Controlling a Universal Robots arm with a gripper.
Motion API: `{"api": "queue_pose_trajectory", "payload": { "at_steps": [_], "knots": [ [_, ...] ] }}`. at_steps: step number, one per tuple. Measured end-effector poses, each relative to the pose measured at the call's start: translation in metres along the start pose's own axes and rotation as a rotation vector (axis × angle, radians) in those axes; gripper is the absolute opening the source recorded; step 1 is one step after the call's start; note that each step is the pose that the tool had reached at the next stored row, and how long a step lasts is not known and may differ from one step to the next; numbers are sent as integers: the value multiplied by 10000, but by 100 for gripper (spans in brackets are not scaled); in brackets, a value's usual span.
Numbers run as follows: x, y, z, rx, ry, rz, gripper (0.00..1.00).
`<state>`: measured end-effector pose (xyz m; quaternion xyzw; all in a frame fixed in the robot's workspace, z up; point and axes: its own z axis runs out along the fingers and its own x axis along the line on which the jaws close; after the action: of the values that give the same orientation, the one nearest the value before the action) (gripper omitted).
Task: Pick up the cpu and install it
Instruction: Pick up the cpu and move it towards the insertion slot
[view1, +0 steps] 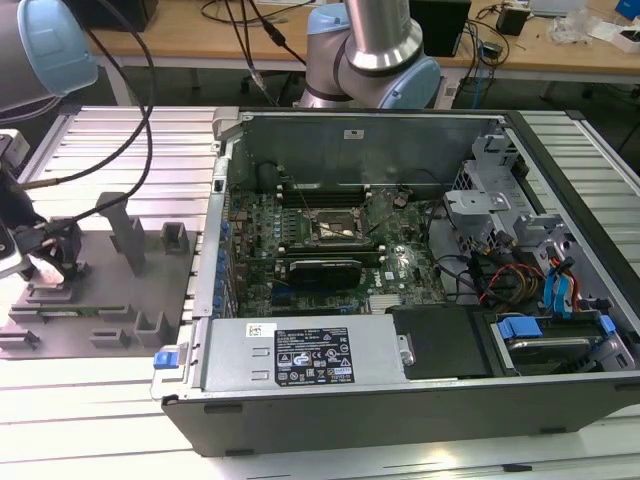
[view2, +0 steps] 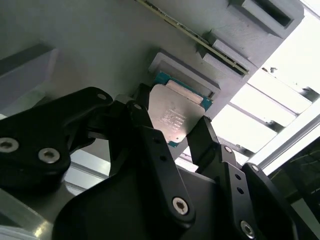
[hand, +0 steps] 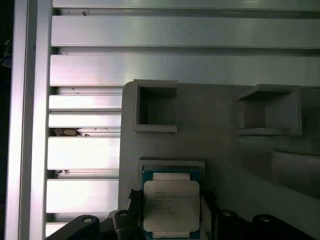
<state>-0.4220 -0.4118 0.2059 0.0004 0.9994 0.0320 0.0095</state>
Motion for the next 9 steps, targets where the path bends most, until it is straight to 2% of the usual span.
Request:
{"api": "queue_pose_trajectory", "payload": {
  "at_steps": [1, 5, 9],
  "knots": [
    [-1, 3, -41, 0, 0, -2, 55],
    [-4, 9, -130, 0, 0, -3, 55],
    [-7, 21, -283, 8, 0, -3, 55]
  ]
}}
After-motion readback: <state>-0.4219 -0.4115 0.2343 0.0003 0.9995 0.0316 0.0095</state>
